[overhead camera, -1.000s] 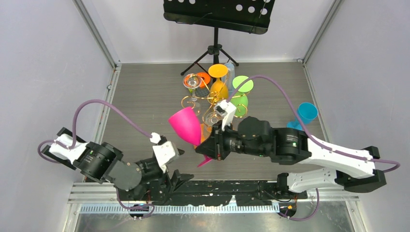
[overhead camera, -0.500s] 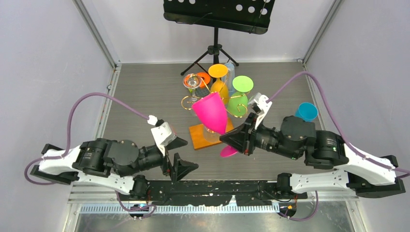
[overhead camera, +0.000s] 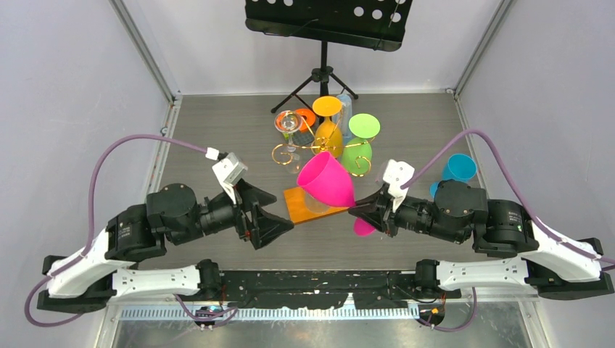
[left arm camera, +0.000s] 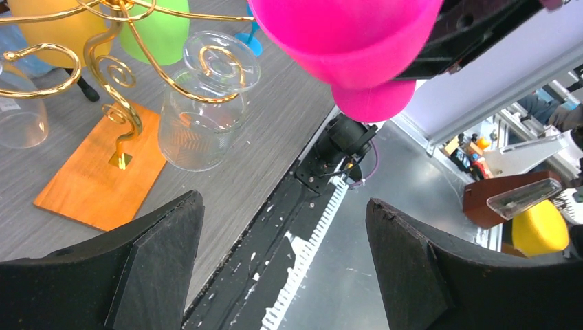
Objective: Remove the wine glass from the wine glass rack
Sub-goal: Place the wine glass at the center of the board.
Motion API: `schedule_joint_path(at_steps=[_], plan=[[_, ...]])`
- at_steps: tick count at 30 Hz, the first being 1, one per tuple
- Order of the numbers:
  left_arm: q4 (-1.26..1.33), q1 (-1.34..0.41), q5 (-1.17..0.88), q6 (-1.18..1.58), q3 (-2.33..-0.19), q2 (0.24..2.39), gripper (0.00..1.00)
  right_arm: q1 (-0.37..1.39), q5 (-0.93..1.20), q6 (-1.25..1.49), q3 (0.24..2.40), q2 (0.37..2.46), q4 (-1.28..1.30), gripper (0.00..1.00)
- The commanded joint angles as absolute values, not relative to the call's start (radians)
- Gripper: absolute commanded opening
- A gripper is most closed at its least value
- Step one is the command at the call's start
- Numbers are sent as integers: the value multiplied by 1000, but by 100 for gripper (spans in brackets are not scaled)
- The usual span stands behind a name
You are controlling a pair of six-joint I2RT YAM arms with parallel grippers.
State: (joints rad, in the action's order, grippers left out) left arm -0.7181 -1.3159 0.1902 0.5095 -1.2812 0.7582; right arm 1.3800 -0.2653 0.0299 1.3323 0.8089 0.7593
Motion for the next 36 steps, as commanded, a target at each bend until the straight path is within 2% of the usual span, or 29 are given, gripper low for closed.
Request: schedule_joint_path(at_steps=[1, 7, 18, 36], plan=[[-668, -1196, 39, 579, -1291, 742, 86, 1387, -218, -164, 1326, 794, 768, 6], [-690, -1022, -100, 664, -1284, 709, 85, 1386, -168, -283, 1341, 816, 801, 6], [-742, -861, -231, 762, -1267, 689, 84, 1387, -93, -410, 1359, 896, 774, 6], [-778, -754, -398, 813, -1204, 696, 74, 1416, -102, -432, 1401, 967, 695, 6]])
